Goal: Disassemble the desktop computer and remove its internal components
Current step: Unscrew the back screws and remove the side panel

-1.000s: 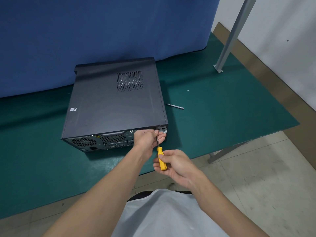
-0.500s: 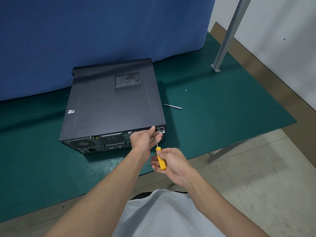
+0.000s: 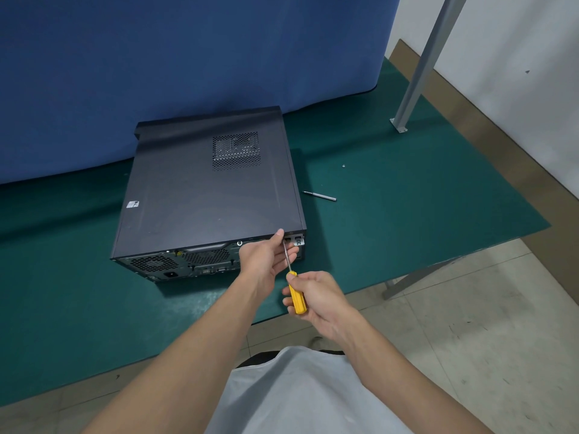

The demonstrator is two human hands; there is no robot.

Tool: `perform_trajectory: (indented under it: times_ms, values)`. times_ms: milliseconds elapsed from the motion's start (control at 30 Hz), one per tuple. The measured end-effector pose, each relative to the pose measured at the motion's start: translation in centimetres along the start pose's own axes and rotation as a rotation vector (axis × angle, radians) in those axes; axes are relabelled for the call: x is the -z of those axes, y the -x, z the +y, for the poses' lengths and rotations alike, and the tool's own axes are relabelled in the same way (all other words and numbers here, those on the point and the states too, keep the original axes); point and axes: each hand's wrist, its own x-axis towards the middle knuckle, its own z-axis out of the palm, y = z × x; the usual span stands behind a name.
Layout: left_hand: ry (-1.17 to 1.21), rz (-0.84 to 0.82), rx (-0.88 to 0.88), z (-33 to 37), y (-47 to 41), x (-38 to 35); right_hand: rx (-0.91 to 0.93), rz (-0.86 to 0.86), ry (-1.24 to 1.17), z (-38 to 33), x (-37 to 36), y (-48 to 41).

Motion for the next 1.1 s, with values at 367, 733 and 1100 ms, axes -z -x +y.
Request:
perform_trajectory:
  times_ms: [367, 733, 1100]
  values:
    - [-0.13, 0.058, -0.092, -0.6, -0.4, -0.4, 0.163, 0.257, 0.295, 0.5, 0.1, -1.0]
    - [-0.199, 0.036, -0.099, -0.7, -0.8, -0.3, 0.209, 0.367, 0.719, -0.3, 4.2, -2.3]
    - [-1.228, -0.196, -0.997, 1.3, 0.7, -2.9, 0.513, 0.363, 0.427, -6.1, 4.5, -3.0]
